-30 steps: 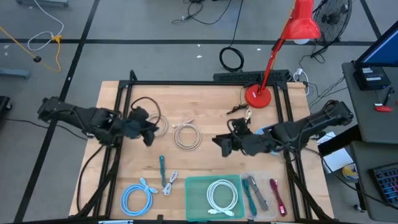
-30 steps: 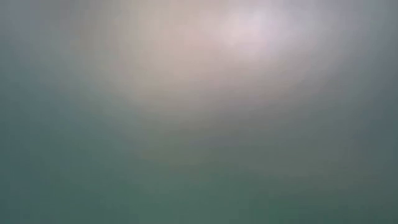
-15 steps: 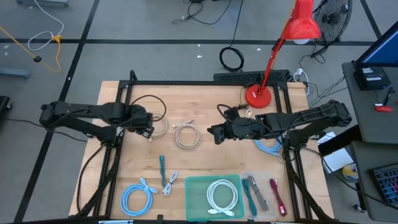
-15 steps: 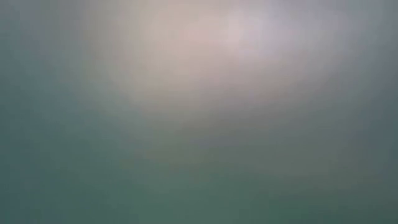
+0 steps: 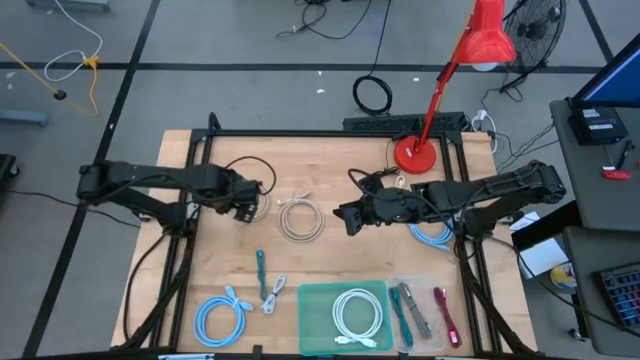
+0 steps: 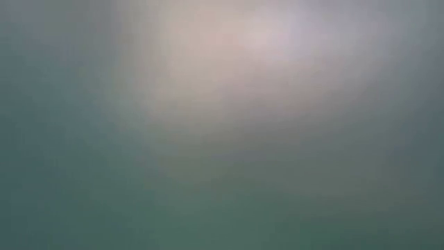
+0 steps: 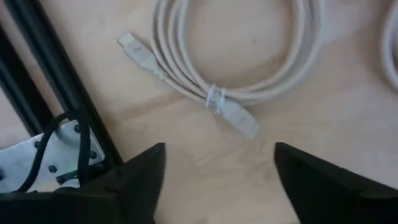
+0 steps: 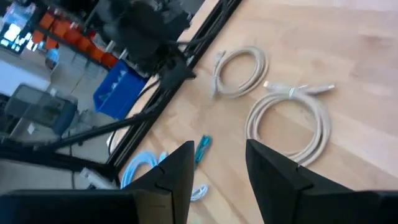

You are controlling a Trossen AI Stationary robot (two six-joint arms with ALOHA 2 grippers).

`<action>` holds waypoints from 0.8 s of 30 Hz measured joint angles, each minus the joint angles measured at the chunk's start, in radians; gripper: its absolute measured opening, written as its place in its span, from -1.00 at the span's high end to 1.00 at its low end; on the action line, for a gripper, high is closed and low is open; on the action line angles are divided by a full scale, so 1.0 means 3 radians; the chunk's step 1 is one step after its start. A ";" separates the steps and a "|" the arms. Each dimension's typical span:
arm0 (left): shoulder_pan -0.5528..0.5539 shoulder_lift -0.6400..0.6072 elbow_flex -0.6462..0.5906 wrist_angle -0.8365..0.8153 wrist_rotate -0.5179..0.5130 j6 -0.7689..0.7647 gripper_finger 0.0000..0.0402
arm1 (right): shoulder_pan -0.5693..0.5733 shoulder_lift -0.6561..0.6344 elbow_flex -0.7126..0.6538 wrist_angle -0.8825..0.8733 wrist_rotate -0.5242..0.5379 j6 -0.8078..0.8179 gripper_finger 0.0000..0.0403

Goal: Pick & Place USB Port
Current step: Put the left brown hdmi cable into the green bin

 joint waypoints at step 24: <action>0.0247 0.0122 -0.0733 0.0893 0.0262 -0.1209 -0.59 | -0.0064 0.0000 0.0000 -0.0360 -0.0713 -0.0834 0.33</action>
